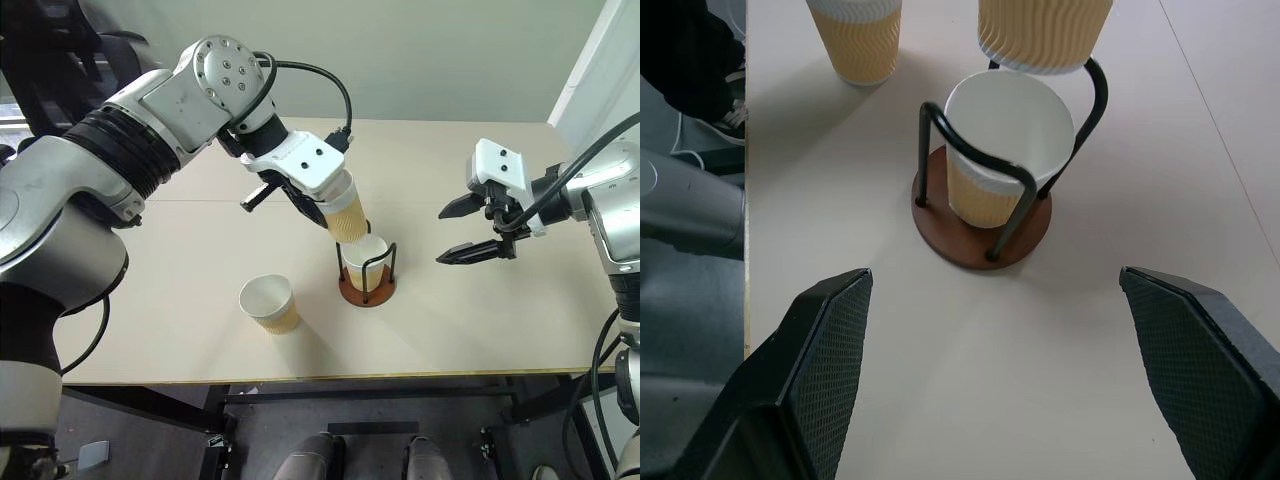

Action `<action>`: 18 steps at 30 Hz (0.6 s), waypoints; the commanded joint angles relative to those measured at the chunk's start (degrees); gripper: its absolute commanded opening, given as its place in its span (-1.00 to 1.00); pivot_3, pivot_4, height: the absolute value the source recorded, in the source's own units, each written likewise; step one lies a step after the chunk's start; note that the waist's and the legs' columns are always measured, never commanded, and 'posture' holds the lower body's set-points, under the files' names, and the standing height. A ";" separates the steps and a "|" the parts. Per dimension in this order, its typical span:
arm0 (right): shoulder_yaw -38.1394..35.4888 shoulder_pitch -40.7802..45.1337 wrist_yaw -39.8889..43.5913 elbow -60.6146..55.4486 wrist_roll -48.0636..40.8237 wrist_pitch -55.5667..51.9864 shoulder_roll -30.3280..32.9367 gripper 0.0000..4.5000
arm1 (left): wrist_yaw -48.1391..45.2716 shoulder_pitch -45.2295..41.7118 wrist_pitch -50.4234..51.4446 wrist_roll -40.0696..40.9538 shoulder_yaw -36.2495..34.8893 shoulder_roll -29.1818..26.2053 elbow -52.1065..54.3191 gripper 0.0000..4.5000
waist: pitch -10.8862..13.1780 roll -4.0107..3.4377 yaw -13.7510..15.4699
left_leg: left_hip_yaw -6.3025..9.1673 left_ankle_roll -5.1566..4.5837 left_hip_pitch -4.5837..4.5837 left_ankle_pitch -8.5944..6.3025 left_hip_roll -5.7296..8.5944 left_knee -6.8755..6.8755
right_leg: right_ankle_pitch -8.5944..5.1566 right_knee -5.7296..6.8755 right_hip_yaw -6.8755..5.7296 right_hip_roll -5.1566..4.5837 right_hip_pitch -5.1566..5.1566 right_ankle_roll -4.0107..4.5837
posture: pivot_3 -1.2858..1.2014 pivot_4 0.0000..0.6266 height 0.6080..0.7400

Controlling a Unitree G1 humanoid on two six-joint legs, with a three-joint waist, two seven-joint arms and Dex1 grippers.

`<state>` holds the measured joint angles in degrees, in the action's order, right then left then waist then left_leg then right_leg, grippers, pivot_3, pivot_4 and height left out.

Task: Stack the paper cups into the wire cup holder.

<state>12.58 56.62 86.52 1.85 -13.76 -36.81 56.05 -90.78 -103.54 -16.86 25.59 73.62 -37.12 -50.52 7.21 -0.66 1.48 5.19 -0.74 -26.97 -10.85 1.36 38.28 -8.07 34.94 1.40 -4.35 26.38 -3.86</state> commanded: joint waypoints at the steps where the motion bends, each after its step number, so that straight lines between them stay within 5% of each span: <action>1: -1.31 0.32 -0.06 -1.57 -0.31 -0.50 1.33 0.79 | -1.72 -4.25 -0.69 1.19 -1.56 0.39 -0.42 -0.99 | 0.01 0.00 0.06 | 0.07 0.00 -0.03 0.00 -0.03 0.03 | 0.00 0.00 0.03 -0.05 0.00 0.00 | 0.03 -0.52 1.00; 18: -1.59 -0.29 -0.44 -2.40 -0.41 -0.61 1.76 0.79 | -1.72 -3.81 -0.79 1.20 -1.26 2.81 -0.06 -0.99 | 0.04 -0.12 0.07 | 0.00 -0.08 0.01 -0.07 -0.05 -0.01 | -0.08 -0.04 0.11 -0.05 -0.02 -0.13 | 0.03 -0.52 1.00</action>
<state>12.57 55.82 86.39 1.15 -13.81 -37.39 56.65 -90.79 -106.62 -17.50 26.17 72.59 -33.71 -50.78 7.24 -0.78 1.56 5.18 -0.82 -26.97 -10.92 1.32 38.28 -8.16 34.92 1.51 -4.40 26.36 -3.99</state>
